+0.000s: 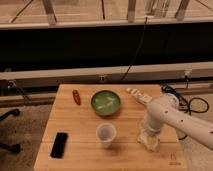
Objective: Place the white sponge in the ceramic bowl
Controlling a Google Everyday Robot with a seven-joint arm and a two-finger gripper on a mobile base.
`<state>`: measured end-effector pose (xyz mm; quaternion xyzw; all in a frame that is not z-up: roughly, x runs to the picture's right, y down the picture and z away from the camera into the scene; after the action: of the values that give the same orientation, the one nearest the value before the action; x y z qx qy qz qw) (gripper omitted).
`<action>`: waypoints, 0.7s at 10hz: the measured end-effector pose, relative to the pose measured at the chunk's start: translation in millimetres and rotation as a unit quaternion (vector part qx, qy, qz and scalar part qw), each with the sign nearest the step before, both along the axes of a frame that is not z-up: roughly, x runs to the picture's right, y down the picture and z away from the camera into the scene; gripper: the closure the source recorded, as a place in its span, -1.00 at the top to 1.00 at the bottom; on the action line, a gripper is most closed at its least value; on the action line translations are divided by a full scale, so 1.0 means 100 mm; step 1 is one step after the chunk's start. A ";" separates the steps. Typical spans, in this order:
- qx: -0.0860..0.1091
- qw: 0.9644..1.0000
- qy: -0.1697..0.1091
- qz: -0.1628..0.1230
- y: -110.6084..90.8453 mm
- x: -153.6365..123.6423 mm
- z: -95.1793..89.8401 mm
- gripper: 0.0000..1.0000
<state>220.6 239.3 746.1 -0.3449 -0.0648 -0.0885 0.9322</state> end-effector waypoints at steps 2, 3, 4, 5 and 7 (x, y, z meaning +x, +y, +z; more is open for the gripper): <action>0.000 1.000 0.006 -0.002 0.04 0.08 0.05 0.60; -0.003 1.000 0.009 -0.003 0.10 0.15 0.10 0.60; 0.000 1.000 0.011 -0.002 0.15 0.21 0.17 0.60; 0.002 1.000 0.013 -0.001 0.17 0.26 0.22 0.60; 0.005 1.000 0.018 0.003 0.19 0.35 0.31 0.60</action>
<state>255.4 258.4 777.2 -0.3414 -0.0486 -0.0801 0.9353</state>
